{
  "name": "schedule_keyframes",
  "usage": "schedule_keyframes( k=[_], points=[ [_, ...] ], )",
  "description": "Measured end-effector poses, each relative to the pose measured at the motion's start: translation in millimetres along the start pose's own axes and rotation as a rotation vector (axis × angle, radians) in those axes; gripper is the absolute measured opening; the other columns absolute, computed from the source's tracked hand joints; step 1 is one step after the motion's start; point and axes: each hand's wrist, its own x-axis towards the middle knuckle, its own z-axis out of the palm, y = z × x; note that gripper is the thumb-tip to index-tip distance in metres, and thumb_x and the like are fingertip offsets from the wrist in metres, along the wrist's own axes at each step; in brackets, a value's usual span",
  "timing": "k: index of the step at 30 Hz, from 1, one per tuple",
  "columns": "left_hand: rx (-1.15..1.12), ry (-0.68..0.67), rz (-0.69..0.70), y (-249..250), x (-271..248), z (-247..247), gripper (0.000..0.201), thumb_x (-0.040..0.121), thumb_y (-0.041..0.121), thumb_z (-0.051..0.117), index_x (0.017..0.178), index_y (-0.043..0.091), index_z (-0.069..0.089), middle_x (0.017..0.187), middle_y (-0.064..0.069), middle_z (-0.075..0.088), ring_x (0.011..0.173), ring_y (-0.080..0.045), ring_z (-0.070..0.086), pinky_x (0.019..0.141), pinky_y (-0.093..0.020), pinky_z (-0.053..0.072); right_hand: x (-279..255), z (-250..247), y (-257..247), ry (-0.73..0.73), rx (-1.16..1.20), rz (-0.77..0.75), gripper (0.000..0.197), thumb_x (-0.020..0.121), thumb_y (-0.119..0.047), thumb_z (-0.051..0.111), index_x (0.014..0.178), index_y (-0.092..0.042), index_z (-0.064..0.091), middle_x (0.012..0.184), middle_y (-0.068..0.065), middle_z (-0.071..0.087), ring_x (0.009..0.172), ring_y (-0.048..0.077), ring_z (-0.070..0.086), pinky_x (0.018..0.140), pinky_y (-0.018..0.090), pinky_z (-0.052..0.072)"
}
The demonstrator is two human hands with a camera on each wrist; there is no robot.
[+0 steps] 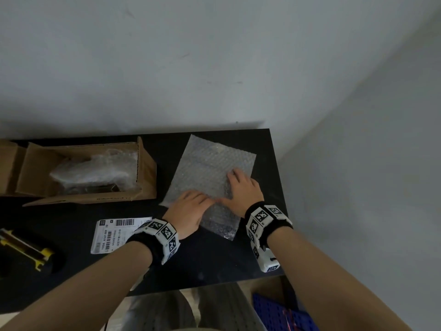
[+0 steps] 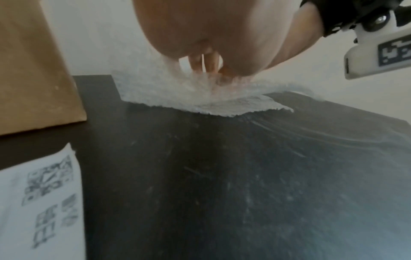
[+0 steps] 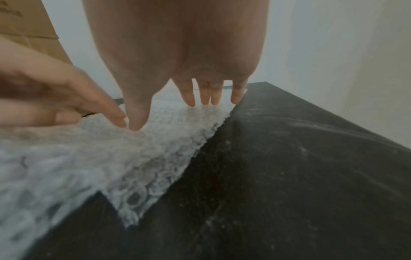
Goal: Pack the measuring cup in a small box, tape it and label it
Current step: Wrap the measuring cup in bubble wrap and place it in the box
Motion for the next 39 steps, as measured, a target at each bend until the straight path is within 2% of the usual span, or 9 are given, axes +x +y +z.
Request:
schedule_keyframes(
  k=[4, 8, 11, 20, 23, 26, 30, 35, 39],
  points=[
    [-0.05, 0.003, -0.227, -10.9, 10.1, -5.1, 0.054, 0.086, 0.013, 0.053, 0.138, 0.021, 0.039, 0.146, -0.005, 0.034, 0.134, -0.024, 0.033, 0.111, -0.037, 0.021, -1.1, 5.6, 6.5, -0.007, 0.032, -0.014, 0.086, 0.082, -0.047, 0.064, 0.148, -0.016, 0.019, 0.156, 0.006, 0.013, 0.143, 0.023, 0.018, 0.115, 0.04, 0.016],
    [-0.075, -0.04, -0.334, -22.1, 16.4, -6.6, 0.061, 0.091, 0.02, 0.049, 0.146, 0.024, 0.024, 0.156, -0.004, 0.014, 0.141, -0.023, 0.02, 0.115, -0.04, 0.021, -4.0, 7.7, 11.7, 0.015, 0.081, -0.021, 0.077, 0.083, -0.042, 0.064, 0.146, -0.019, 0.026, 0.155, 0.003, 0.018, 0.141, 0.022, 0.022, 0.115, 0.038, 0.016],
    [-0.074, -0.076, -0.353, -27.3, 20.0, -8.8, 0.064, 0.093, 0.018, 0.047, 0.149, 0.023, 0.016, 0.157, 0.001, 0.011, 0.14, -0.02, 0.021, 0.112, -0.04, 0.027, -7.4, 9.7, 15.5, 0.083, 0.064, -0.053, 0.063, 0.084, -0.036, 0.065, 0.139, -0.019, 0.039, 0.147, 0.002, 0.033, 0.133, 0.021, 0.034, 0.111, 0.034, 0.021],
    [0.037, -0.071, -0.34, -21.7, 21.0, -13.3, 0.065, 0.09, 0.033, 0.055, 0.145, 0.025, 0.021, 0.139, -0.006, 0.035, 0.125, -0.023, 0.035, 0.101, -0.037, 0.033, -13.2, 1.3, 16.4, 0.118, 0.12, -0.044, 0.018, 0.091, -0.009, 0.05, 0.106, -0.01, 0.061, 0.107, 0.008, 0.064, 0.099, 0.028, 0.059, 0.086, 0.034, 0.041],
    [0.047, -0.059, -0.37, -16.9, 19.4, -21.7, 0.072, 0.083, 0.039, 0.064, 0.142, 0.031, 0.023, 0.142, -0.01, 0.023, 0.128, -0.027, 0.03, 0.102, -0.041, 0.036, -19.4, -11.6, 19.7, 0.108, 0.258, -0.006, 0.014, 0.091, -0.011, 0.052, 0.103, -0.01, 0.061, 0.098, 0.011, 0.067, 0.09, 0.028, 0.062, 0.075, 0.032, 0.045],
    [-0.23, -0.012, -0.399, -13.2, 15.5, -33.0, 0.074, 0.081, 0.031, 0.068, 0.141, 0.033, 0.025, 0.15, -0.009, 0.004, 0.132, -0.031, 0.03, 0.105, -0.043, 0.038, -27.0, -29.0, 25.1, 0.148, 0.373, 0.018, 0.009, 0.089, -0.012, 0.058, 0.098, -0.011, 0.061, 0.094, 0.011, 0.066, 0.085, 0.026, 0.061, 0.074, 0.033, 0.047],
    [-0.416, 0.127, -0.276, -8.7, 9.5, -57.3, 0.06, 0.086, 0.02, 0.063, 0.139, 0.029, 0.036, 0.143, -0.004, 0.024, 0.12, -0.022, 0.046, 0.096, -0.028, 0.043, -37.2, -52.7, 29.0, 0.232, 0.425, 0.081, 0.004, 0.087, -0.015, 0.062, 0.091, -0.015, 0.061, 0.09, 0.007, 0.066, 0.078, 0.017, 0.057, 0.07, 0.027, 0.044],
    [-0.271, 0.282, -0.184, 0.4, 3.6, -106.2, 0.034, 0.092, 0.016, 0.052, 0.126, 0.018, 0.051, 0.119, -0.005, 0.054, 0.105, -0.021, 0.055, 0.09, -0.036, 0.046, -51.4, -91.9, 18.2, 0.29, 0.373, 0.066, 0.012, 0.087, -0.017, 0.062, 0.099, -0.015, 0.061, 0.1, 0.002, 0.061, 0.091, 0.016, 0.056, 0.08, 0.025, 0.043],
    [-0.184, 0.439, -0.169, -1.2, -8.8, -147.1, 0.02, 0.094, 0.016, 0.048, 0.113, 0.015, 0.056, 0.099, -0.004, 0.062, 0.092, -0.023, 0.058, 0.076, -0.032, 0.045, -59.9, -127.8, -5.3, 0.4, 0.319, 0.018, 0.02, 0.087, -0.012, 0.062, 0.106, -0.013, 0.061, 0.11, 0.004, 0.065, 0.101, 0.021, 0.059, 0.086, 0.028, 0.045]
  ],
)
